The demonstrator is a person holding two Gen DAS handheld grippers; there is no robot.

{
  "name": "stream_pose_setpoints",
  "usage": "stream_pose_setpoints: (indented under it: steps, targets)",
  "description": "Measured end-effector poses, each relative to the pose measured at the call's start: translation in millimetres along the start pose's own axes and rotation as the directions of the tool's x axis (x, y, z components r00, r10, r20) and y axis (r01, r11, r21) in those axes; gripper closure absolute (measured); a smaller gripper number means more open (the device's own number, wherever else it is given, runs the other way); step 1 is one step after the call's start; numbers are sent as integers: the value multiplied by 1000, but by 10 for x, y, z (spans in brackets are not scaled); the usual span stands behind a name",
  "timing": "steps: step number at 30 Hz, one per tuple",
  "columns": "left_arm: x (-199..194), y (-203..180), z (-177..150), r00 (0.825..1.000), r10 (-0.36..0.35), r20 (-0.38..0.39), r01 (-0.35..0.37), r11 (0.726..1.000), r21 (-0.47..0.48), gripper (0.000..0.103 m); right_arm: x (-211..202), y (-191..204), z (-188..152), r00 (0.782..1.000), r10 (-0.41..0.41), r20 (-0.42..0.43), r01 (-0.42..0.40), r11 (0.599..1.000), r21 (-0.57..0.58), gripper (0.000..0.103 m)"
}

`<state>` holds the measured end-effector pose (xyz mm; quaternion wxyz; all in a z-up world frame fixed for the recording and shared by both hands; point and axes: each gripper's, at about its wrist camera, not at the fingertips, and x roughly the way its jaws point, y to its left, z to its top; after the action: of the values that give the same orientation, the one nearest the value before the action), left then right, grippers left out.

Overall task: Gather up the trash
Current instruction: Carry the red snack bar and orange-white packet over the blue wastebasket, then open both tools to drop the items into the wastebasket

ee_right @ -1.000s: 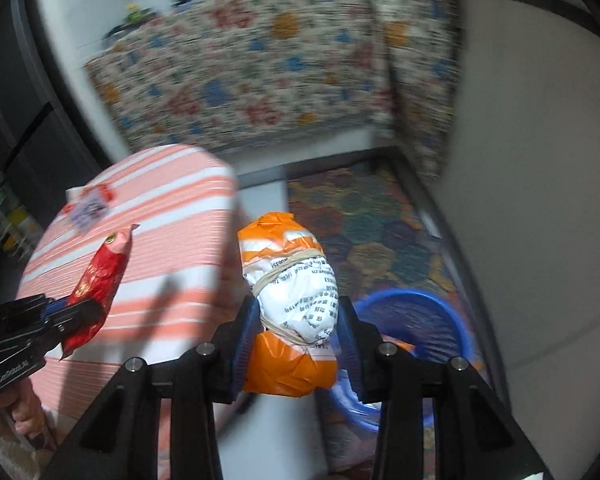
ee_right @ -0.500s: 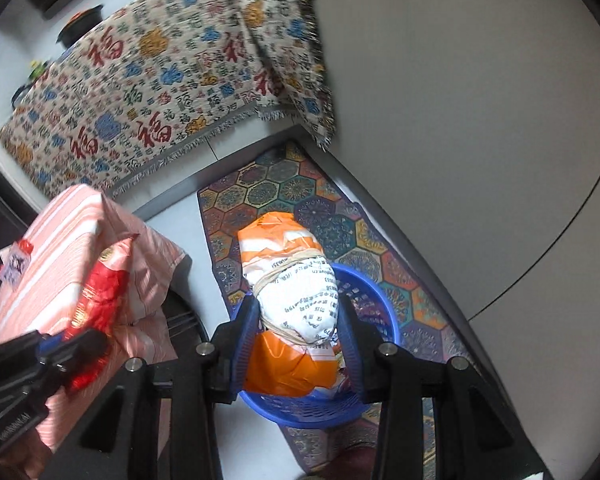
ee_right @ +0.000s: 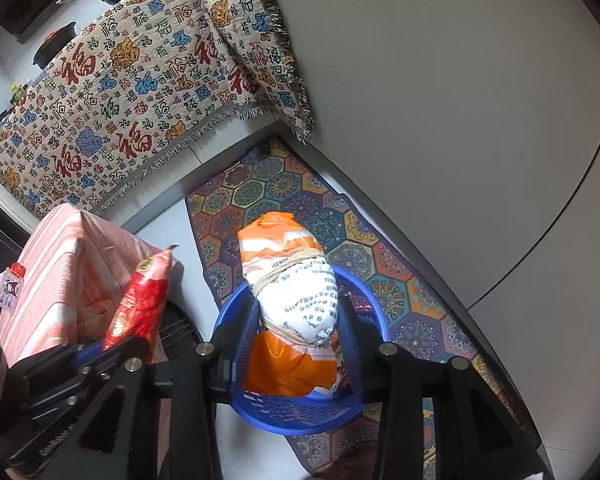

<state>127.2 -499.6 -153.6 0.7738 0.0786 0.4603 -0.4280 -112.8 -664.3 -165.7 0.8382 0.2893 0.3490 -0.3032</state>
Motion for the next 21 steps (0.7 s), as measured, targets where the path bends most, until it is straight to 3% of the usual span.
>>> stream_pose_setpoints:
  steps: [11, 13, 14, 15, 16, 21]
  targets:
    - [218, 25, 13, 1000, 12, -18, -12, 1000, -7, 90, 42, 32, 26, 1000, -9, -4, 9, 1000, -17, 61]
    - [268, 18, 19, 1000, 17, -15, -17, 1000, -8, 76, 51, 49, 32, 1000, -16, -1, 16, 1000, -21, 60]
    - [289, 19, 24, 1000, 17, -12, -17, 1000, -9, 68, 60, 52, 39, 1000, -19, -1, 19, 1000, -22, 51]
    - [303, 27, 32, 1000, 25, -6, -25, 1000, -12, 52, 63, 60, 44, 1000, -21, 0, 21, 1000, -21, 47]
    - [306, 34, 40, 999, 34, 4, -34, 999, -16, 43, 56, 61, 50, 1000, -31, 7, 31, 999, -20, 45]
    - [178, 83, 69, 999, 27, 39, -25, 999, -34, 42, -18, 44, 72, 998, -41, 39, 42, 999, -21, 45]
